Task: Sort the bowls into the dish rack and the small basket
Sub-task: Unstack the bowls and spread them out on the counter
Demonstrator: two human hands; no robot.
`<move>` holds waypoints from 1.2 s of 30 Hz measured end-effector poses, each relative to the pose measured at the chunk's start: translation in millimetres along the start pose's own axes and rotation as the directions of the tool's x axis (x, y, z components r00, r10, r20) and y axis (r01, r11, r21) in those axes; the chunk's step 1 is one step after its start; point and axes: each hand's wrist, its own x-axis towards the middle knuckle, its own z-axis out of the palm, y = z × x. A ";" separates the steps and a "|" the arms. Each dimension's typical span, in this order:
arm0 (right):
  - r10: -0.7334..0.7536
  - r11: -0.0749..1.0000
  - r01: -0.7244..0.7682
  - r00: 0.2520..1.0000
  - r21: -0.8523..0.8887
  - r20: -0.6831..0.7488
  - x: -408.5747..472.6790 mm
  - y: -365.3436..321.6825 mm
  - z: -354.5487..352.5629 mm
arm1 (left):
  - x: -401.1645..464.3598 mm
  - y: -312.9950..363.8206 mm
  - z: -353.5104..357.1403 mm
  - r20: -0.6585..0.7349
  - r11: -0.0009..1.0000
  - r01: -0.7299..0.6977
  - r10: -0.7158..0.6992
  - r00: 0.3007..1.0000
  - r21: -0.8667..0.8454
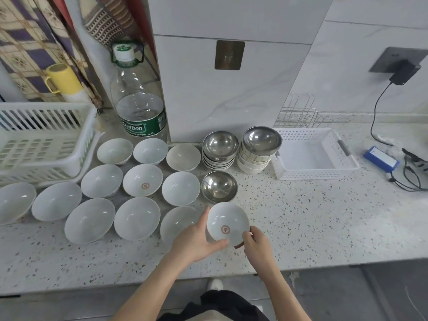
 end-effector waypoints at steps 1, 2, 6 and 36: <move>0.000 1.000 0.001 1.000 -0.015 0.008 2.4 1.0 -0.8 | 1.7 -1.2 1.2 0.005 1.000 -0.004 0.004 1.000 -0.004; -0.003 0.999 0.003 1.000 -0.033 0.016 4.3 2.1 -1.6 | 2.5 -2.8 2.4 0.003 1.000 -0.010 0.010 1.000 -0.004; -0.004 0.996 0.010 0.997 -0.093 0.074 10.2 6.3 -1.1 | 2.4 -7.2 6.2 -0.028 0.999 -0.042 0.041 0.999 -0.028; 0.043 0.971 0.011 0.974 -0.238 0.222 55.1 -1.7 -41.1 | 30.0 7.6 -17.5 -0.114 0.992 0.082 -0.071 0.991 0.093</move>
